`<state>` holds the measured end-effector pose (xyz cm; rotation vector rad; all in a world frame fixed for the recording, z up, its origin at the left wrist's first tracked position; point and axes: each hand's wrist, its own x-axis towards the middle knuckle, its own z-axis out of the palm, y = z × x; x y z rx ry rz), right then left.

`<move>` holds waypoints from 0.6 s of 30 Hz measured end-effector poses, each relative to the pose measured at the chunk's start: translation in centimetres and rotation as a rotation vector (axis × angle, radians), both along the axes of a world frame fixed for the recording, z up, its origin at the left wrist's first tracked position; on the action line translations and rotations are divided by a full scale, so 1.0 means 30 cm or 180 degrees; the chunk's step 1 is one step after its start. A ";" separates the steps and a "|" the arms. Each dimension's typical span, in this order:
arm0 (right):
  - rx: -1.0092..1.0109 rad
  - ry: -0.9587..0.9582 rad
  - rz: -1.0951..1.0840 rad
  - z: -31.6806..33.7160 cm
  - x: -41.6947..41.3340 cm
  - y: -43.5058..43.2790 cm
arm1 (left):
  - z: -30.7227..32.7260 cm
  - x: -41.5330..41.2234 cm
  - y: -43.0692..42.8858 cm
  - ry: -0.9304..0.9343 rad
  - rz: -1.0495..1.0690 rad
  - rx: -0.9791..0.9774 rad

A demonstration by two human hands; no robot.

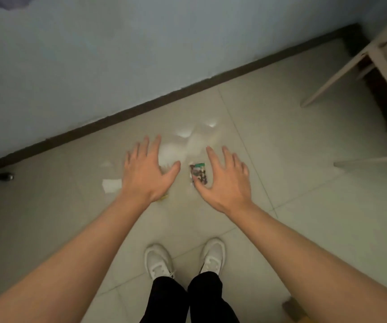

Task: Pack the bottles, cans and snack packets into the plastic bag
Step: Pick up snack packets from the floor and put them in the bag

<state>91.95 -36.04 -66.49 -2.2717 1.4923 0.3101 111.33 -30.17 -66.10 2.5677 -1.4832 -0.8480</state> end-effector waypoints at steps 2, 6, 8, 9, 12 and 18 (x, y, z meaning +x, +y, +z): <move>0.0115 0.0060 0.0017 -0.156 0.004 0.017 | -0.156 0.004 0.017 0.0071 0.0030 -0.0028; 0.0201 -0.0001 -0.0014 -0.442 0.014 0.036 | -0.460 -0.002 0.070 0.0096 0.0124 -0.0111; 0.0163 -0.0017 -0.0036 -0.576 0.009 0.030 | -0.593 -0.011 0.097 0.0188 0.0217 -0.0086; 0.0110 -0.0048 -0.0059 -0.642 0.006 0.024 | -0.655 -0.014 0.110 0.0250 0.0250 -0.0061; -0.0059 -0.0350 -0.0232 -0.818 0.027 0.018 | -0.829 0.005 0.157 0.0331 0.0403 -0.0015; 0.0004 -0.0373 -0.0353 -1.077 0.077 0.025 | -1.099 0.031 0.232 0.0320 0.0765 -0.0008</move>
